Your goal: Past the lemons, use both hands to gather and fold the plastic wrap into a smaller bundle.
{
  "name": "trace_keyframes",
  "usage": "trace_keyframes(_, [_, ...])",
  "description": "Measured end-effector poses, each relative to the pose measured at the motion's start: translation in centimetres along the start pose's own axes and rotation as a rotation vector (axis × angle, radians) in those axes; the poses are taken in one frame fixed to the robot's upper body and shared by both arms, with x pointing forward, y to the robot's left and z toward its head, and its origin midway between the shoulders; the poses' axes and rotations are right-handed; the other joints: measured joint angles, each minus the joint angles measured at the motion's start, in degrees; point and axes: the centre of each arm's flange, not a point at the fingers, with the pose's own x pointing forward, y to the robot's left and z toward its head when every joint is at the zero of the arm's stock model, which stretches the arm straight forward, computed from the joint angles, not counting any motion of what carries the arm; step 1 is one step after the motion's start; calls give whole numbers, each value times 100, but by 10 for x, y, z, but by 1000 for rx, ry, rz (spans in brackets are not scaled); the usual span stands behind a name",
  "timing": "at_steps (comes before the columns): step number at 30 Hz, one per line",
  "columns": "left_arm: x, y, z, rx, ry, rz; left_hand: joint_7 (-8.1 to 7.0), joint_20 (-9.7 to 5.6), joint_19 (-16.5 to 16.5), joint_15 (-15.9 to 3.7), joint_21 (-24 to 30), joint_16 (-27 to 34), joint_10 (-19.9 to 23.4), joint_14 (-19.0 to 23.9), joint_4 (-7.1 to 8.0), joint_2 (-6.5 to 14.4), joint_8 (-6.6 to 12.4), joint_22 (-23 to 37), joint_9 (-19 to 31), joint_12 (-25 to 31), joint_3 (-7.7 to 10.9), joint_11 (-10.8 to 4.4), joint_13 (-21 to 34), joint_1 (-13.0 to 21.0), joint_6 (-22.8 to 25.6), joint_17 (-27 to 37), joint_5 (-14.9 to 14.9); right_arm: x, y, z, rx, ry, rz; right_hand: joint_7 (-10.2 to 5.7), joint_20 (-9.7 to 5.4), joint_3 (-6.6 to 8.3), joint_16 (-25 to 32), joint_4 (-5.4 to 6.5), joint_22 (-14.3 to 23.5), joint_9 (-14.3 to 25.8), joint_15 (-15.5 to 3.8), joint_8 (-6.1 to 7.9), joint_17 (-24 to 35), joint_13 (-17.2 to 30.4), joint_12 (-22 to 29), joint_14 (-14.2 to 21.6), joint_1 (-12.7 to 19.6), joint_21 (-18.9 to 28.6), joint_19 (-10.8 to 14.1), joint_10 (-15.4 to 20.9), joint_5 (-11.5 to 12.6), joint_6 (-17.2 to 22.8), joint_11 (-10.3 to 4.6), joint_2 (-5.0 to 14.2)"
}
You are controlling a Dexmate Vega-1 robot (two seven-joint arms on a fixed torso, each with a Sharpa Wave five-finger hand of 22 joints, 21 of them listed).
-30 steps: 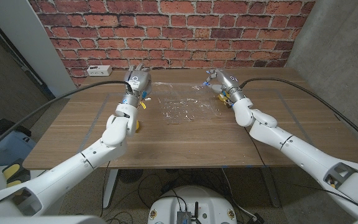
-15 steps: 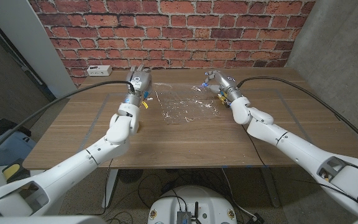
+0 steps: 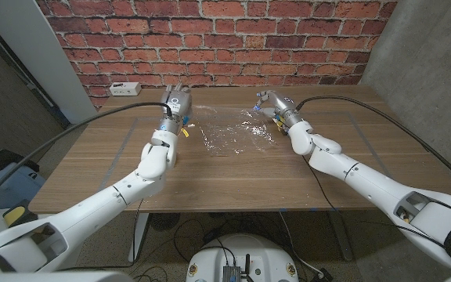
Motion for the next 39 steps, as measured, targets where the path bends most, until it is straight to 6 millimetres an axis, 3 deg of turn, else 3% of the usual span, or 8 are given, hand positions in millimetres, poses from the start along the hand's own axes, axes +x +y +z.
trace_keyframes(39, [1, -34, 6, 44, 14, -39, -113, -31, 154, 13, 88, 27, 185, 218, 38, -122, 0, 1, -1, 83, -117, -42, -12, -16, 113, 1, 35, 10, 22, -3, -73, 12, 98, 82, 1, -6, 0, -6, 0, 90, 0, 0, 28, 0, 0, 0, 76, 0, -1, 20, 0, -82, 20, 75])
